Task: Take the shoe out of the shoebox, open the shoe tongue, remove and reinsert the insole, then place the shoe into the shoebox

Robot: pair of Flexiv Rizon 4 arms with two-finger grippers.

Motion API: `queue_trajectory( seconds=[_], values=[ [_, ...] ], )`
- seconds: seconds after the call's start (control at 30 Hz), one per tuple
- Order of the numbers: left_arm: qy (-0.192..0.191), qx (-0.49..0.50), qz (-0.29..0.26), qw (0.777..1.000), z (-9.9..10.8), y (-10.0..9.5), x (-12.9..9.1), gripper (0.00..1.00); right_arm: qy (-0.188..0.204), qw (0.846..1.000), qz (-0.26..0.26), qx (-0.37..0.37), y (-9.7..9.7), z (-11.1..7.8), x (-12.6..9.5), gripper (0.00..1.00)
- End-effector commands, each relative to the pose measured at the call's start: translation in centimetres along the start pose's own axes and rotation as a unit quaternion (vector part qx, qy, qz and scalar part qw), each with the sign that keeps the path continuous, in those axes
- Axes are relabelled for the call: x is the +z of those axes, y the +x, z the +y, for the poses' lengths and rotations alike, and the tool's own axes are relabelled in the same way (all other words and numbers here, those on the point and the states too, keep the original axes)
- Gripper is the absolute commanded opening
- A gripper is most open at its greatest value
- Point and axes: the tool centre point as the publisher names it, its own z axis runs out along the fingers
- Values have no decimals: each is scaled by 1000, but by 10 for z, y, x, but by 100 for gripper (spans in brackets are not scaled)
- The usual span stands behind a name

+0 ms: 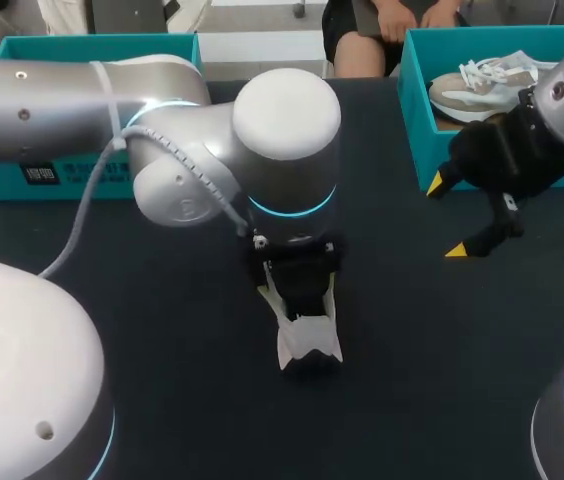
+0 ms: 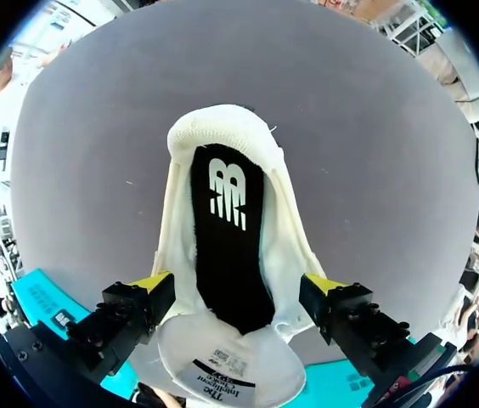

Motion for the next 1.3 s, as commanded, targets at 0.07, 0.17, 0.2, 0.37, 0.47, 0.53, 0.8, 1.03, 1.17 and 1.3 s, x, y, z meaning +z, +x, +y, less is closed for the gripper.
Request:
queue_trajectory(
  seconds=[0.07,0.17,0.2,0.37,0.47,0.53,0.8,1.03,1.17,1.3],
  values=[
    [6,17,5,1000,10,5,-18,100,2,1000,0,0,0,0,1,100],
    [0,29,9,1000,13,6,-26,100,2,1000,0,0,0,0,1,100],
    [1,33,9,999,13,6,-30,100,2,1000,0,0,0,0,1,100],
    [7,43,-3,999,14,5,-45,100,2,1000,0,0,0,0,1,100],
    [5,48,-6,999,17,5,-53,100,2,1000,0,0,0,0,1,100],
    [4,43,-10,999,24,5,-56,100,2,1000,0,0,0,0,1,100],
    [-10,10,-28,1000,60,1,-72,100,2,1000,0,0,0,0,1,100],
    [-6,-5,-25,1000,83,-6,-67,100,2,1000,0,0,0,0,1,100],
    [12,-8,-17,1000,82,-12,-54,82,2,1000,0,0,0,0,1,100],
    [24,-10,-12,1000,79,-14,-45,56,2,1000,0,0,0,0,1,100]
  ],
)
